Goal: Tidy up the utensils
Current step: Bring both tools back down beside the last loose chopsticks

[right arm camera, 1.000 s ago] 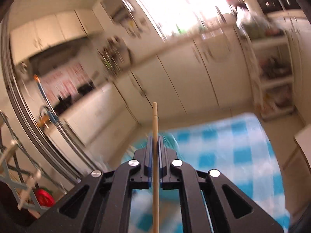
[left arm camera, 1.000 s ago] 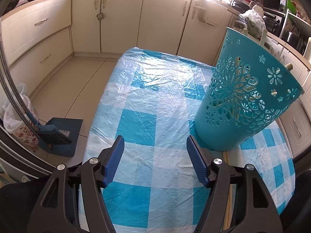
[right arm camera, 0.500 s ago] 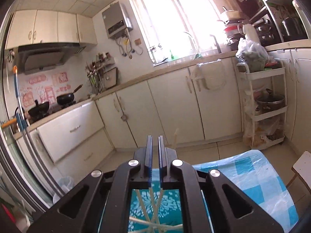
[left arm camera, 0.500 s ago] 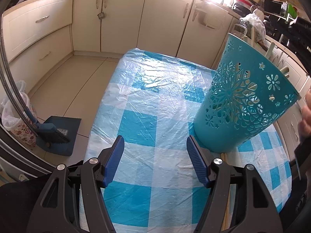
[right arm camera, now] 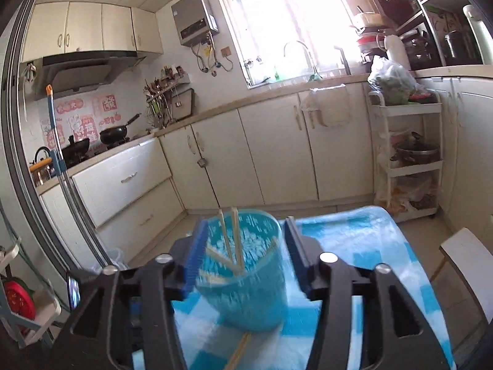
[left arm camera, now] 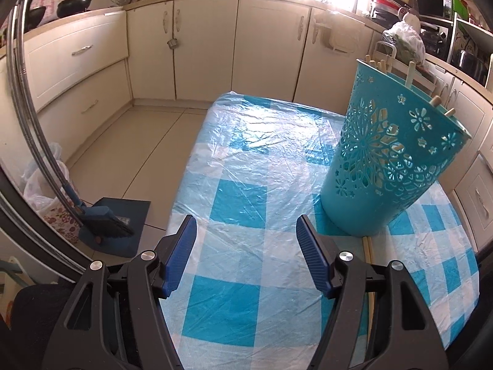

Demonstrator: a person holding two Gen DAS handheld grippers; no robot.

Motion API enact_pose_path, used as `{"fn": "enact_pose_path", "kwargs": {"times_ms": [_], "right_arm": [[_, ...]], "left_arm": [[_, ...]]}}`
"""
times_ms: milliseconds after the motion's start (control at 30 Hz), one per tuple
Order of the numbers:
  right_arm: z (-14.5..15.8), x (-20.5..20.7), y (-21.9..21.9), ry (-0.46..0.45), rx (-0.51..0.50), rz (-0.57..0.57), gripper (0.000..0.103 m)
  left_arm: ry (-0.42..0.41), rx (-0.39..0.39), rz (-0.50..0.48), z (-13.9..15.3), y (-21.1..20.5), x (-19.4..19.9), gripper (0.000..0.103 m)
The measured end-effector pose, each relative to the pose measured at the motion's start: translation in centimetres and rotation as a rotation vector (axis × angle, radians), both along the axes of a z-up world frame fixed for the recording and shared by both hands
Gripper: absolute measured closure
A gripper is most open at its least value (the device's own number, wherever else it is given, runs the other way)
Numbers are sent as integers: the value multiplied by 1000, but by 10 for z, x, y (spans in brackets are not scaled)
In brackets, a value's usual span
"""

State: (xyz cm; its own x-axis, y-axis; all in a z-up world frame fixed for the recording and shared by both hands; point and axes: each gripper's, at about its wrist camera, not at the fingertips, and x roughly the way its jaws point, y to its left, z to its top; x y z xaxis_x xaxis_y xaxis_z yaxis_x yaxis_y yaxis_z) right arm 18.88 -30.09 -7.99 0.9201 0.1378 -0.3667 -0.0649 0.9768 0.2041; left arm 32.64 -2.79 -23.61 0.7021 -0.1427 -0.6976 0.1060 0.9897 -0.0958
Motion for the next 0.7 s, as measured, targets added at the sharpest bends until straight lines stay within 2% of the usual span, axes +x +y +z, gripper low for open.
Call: {"fn": "enact_pose_path", "kwargs": {"times_ms": [100,300,500,700], "right_arm": [[-21,-17,-3,93,-1,-25,37],[-74,-24,-9,324,38,-98,37],[-112,-18,-4,428,-29,-118,37],[-134,-20,-2,472,-84,-133,35]], "left_arm": [[-4,10,6,1,2,-8,38],[-7,16,22,4,9,-22,34],[2,20,31,2,13,-30,29],[15,43,27,-1,9,-31,27]]}}
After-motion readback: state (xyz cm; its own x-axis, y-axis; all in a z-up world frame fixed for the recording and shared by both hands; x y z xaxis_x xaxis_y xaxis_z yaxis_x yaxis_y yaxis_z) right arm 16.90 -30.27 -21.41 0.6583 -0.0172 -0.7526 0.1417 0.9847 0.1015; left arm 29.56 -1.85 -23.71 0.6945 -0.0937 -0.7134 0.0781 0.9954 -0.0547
